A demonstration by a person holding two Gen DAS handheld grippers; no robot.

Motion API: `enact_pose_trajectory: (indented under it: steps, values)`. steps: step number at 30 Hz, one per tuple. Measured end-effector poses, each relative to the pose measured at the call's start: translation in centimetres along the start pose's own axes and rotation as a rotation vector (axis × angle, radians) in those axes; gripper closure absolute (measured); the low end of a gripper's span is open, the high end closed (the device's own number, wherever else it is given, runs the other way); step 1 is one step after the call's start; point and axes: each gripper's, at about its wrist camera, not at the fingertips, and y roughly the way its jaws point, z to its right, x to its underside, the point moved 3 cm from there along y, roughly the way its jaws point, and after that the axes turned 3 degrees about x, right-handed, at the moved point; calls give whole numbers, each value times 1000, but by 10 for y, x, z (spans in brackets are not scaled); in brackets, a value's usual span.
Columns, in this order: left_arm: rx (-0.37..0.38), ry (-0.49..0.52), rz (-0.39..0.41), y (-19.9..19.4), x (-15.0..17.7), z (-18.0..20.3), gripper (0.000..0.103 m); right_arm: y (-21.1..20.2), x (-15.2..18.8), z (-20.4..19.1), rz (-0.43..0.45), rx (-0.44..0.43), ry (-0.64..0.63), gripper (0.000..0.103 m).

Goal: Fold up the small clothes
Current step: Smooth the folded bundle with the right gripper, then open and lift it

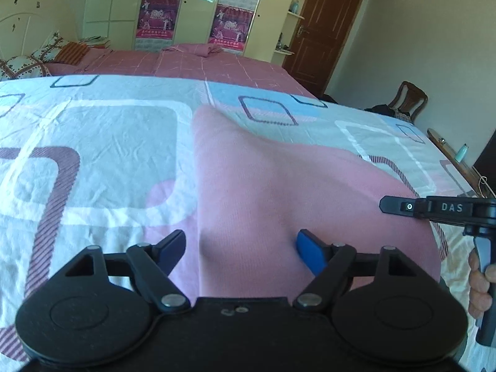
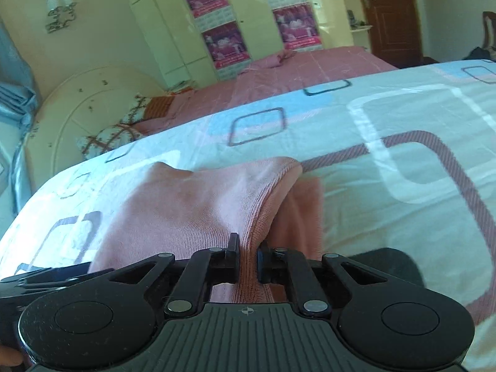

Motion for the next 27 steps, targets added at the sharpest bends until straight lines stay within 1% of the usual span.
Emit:
enact_pose_trajectory:
  steps: [2, 4, 5, 8, 11, 13, 14, 15, 17, 19, 20, 22, 23, 25, 27]
  values:
    - [-4, -14, -35, 10, 8, -1, 22, 9, 4, 8, -30, 25, 1, 94]
    - [6, -47, -45, 15, 11, -4, 22, 22, 14, 14, -86, 51, 6, 94]
    - [2, -51, -45, 16, 11, -5, 22, 24, 18, 15, -99, 53, 11, 94]
    - [2, -48, -49, 16, 10, -8, 22, 8, 17, 19, -46, 24, 66, 92]
    - [2, -57, -49, 16, 11, -8, 22, -16, 16, 22, -27, 15, 77, 91]
    - [3, -69, -49, 16, 12, -8, 22, -27, 23, 22, -45, -6, 82, 90]
    - [4, -75, -49, 15, 12, -8, 22, -32, 27, 22, -46, -8, 82, 86]
    - [6, -78, -50, 15, 13, -8, 22, -37, 31, 21, -51, -5, 83, 78]
    - [8, -83, -51, 15, 14, -7, 23, -43, 41, 22, -71, -8, 104, 70]
    - [9, -91, -48, 14, 16, -7, 24, -48, 53, 22, -95, -15, 115, 70]
    - [11, -98, -48, 15, 16, -7, 25, -50, 60, 21, -109, -9, 105, 71]
    - [18, -112, -48, 15, 18, -6, 27, -50, 70, 17, -130, 11, 67, 90]
    - [18, -114, -48, 15, 18, -5, 27, -49, 73, 16, -146, 20, 44, 97]
    - [18, -113, -49, 14, 18, -4, 27, -49, 75, 16, -156, 33, 24, 98]
    - [25, -115, -55, 13, 18, -4, 26, -53, 70, 18, -138, 70, -1, 98]
